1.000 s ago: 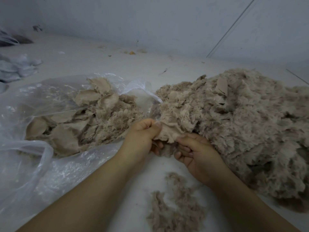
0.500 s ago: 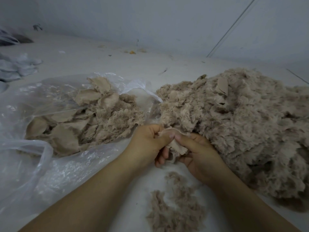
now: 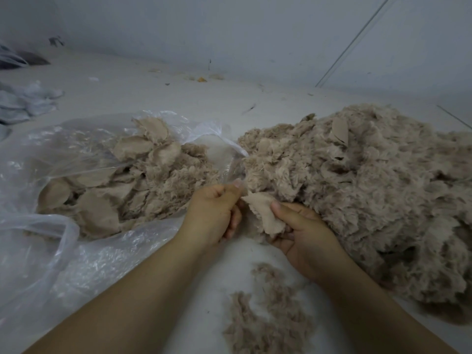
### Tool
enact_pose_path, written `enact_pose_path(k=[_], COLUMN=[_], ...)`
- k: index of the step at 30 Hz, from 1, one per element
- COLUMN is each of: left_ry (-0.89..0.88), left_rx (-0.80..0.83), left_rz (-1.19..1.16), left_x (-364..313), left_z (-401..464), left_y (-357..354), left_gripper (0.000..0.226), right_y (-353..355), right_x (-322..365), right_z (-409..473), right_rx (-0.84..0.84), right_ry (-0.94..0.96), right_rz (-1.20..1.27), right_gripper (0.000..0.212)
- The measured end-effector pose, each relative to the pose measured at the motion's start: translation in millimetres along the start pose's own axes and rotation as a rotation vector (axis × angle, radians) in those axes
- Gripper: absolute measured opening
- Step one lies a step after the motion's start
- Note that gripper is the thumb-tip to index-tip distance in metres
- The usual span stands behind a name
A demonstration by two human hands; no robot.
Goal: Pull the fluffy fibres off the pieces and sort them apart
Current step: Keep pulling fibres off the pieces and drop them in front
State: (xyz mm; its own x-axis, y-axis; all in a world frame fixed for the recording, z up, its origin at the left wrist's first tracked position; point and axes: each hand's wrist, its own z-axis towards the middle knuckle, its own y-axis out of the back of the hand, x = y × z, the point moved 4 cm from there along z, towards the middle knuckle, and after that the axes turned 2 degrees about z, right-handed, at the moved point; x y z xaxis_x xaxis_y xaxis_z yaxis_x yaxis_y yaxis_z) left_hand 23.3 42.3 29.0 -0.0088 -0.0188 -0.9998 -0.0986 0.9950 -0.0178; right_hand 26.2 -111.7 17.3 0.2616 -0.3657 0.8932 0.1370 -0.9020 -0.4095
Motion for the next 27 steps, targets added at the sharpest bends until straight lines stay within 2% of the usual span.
enact_pose_path(k=[4, 6, 9, 13, 15, 17, 18, 20, 21, 24, 27], left_ry=[0.130, 0.129, 0.178, 0.256, 0.260, 0.227, 0.199, 0.153, 0.127, 0.063, 0.046], left_rx=[0.386, 0.472, 0.534, 0.844, 0.980, 0.937, 0.838, 0.588, 0.486, 0.316, 0.294], left_rz=[0.178, 0.187, 0.215, 0.340, 0.390, 0.425, 0.437, 0.401, 0.364, 0.285, 0.172], left_x=[1.6, 2.9, 4.8, 3.3, 0.9, -1.1, -2.5, -2.8, -2.6, -2.3, -2.2], left_z=[-7.2, -8.5, -7.4, -16.1, -22.1, -19.9, -16.3, -7.1, -3.5, 3.0, 5.4], left_y=[-10.8, -13.9, -7.9, 1.7, 1.5, 0.3, 0.2, 2.6, 3.3, 4.7, 6.9], left_gripper=[0.041, 0.030, 0.030, 0.015, 0.020, 0.025, 0.030, 0.057, 0.060, 0.047, 0.036], right_y=[3.2, 3.7, 3.4, 4.7, 2.6, 0.6, -0.1, 0.1, 0.6, -0.1, 3.2], right_x=[-1.9, -2.6, -3.5, -4.6, -4.3, -3.7, -3.3, -3.3, -3.5, -4.1, -6.0], right_z=[2.4, 2.4, 2.0, 3.5, 2.9, 2.0, 1.6, 1.5, 1.6, 1.8, 5.6], right_rx=[-0.009, -0.005, 0.007, 0.006, 0.042, 0.075, 0.090, 0.104, 0.106, 0.099, 0.002], right_ry=[-0.013, -0.029, -0.020, -0.027, -0.039, -0.046, -0.043, -0.034, -0.027, -0.021, -0.061], right_rz=[-0.012, -0.016, -0.007, 0.078, 0.066, 0.048, 0.041, 0.031, 0.021, -0.001, 0.058], right_gripper=[0.051, 0.048, 0.050, 0.051, 0.049, 0.051, 0.052, 0.048, 0.045, 0.042, 0.042])
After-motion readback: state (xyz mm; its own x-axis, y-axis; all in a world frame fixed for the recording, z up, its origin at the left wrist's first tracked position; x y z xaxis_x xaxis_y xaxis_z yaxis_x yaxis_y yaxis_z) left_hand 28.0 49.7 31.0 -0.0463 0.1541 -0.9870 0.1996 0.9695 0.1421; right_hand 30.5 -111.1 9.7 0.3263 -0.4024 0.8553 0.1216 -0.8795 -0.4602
